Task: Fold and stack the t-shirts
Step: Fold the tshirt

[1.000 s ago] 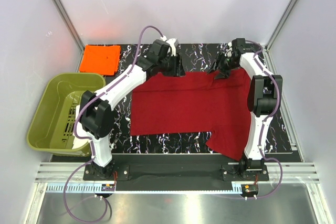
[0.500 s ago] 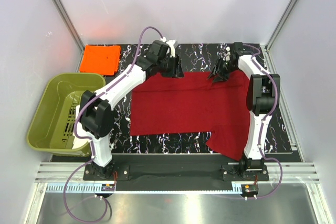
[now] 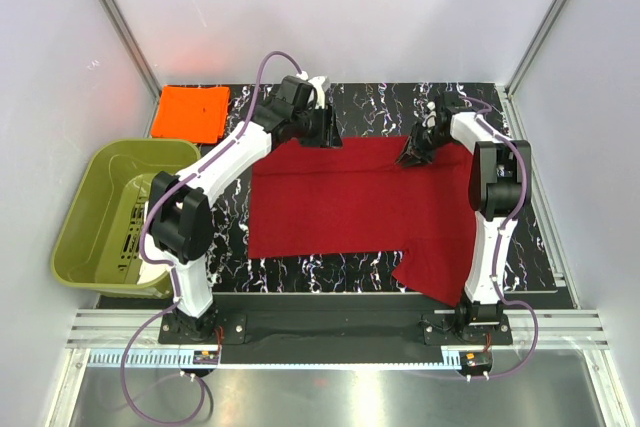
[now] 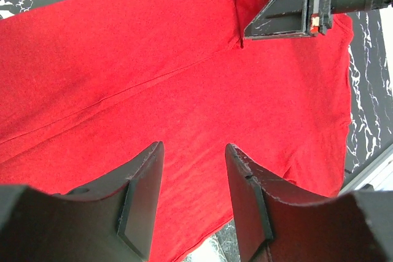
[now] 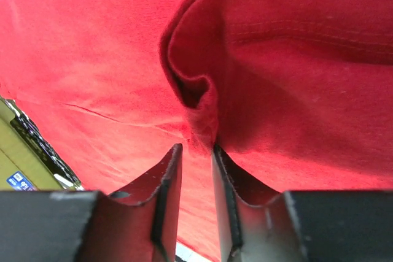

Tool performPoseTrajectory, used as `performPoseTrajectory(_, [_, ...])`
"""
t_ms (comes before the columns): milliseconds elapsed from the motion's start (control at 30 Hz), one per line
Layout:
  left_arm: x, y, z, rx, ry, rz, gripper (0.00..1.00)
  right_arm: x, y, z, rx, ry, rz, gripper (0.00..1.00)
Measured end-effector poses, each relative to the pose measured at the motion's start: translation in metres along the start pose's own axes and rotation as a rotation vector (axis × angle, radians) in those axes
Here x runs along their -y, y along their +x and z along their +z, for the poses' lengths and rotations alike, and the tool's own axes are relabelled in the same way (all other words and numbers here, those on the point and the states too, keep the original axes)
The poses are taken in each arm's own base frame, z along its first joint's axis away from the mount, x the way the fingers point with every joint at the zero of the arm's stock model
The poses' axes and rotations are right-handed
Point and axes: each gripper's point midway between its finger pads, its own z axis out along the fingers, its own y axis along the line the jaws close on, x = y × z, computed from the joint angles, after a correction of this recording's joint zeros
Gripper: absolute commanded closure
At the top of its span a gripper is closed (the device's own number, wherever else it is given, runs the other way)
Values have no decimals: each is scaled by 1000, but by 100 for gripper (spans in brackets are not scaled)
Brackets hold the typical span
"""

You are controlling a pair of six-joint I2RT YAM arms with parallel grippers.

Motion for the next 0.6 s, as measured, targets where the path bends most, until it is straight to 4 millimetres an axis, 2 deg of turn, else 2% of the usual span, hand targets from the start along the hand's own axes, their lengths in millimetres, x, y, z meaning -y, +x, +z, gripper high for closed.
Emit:
performPoseTrajectory(100, [0,0,0,-2,5,-2,50,-6,1,1,-3,-2,-4,79])
performPoseTrajectory(167, [-1,-1,-1,-2,7,-4,50,-12,0,1,1,-7,-9,91])
performPoseTrajectory(267, [-1,-1,-1,-4,12,-6,50,-21,-2,-1,8,0,-6,100])
performPoseTrajectory(433, [-6,-4,-3,0,8,-14,51,-35,-4,0,16,36,-5,100])
performPoseTrajectory(600, [-12,-6,-4,3,-1,-21,50,-33,1,20,-23,106,2,100])
